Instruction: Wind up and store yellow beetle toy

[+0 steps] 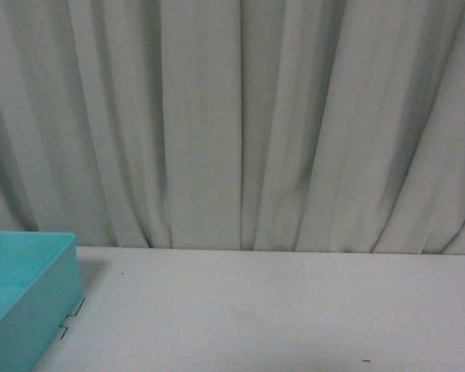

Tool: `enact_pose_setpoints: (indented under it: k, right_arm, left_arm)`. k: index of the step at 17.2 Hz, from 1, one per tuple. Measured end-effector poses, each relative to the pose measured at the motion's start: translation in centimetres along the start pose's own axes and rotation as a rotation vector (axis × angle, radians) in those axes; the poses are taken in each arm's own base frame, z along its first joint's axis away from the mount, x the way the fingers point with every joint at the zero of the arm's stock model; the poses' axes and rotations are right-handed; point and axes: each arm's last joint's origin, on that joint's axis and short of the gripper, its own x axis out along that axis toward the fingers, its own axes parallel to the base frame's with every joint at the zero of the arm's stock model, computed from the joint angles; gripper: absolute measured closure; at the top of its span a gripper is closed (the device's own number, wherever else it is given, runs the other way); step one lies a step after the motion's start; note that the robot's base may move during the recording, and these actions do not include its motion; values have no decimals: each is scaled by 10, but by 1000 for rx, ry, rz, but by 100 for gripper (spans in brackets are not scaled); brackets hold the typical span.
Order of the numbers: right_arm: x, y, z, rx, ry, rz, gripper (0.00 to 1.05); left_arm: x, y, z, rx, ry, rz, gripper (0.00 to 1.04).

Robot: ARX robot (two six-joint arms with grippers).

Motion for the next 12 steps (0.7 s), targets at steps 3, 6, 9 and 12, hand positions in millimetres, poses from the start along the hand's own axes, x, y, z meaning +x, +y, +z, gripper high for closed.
enact_pose_setpoints:
  k: [3, 6, 9, 12]
  right_arm:
    - [0, 0, 0, 0, -3, 0, 7]
    - [0, 0, 0, 0, 0, 0, 7]
    - [0, 0, 0, 0, -3, 0, 7]
    - [0, 0, 0, 0, -3, 0, 7]
  left_arm:
    - [0, 0, 0, 0, -1, 0, 7]
    - [0, 0, 0, 0, -1, 0, 7]
    - [0, 0, 0, 0, -3, 0, 7]
    - [0, 0, 0, 0, -1, 0, 7]
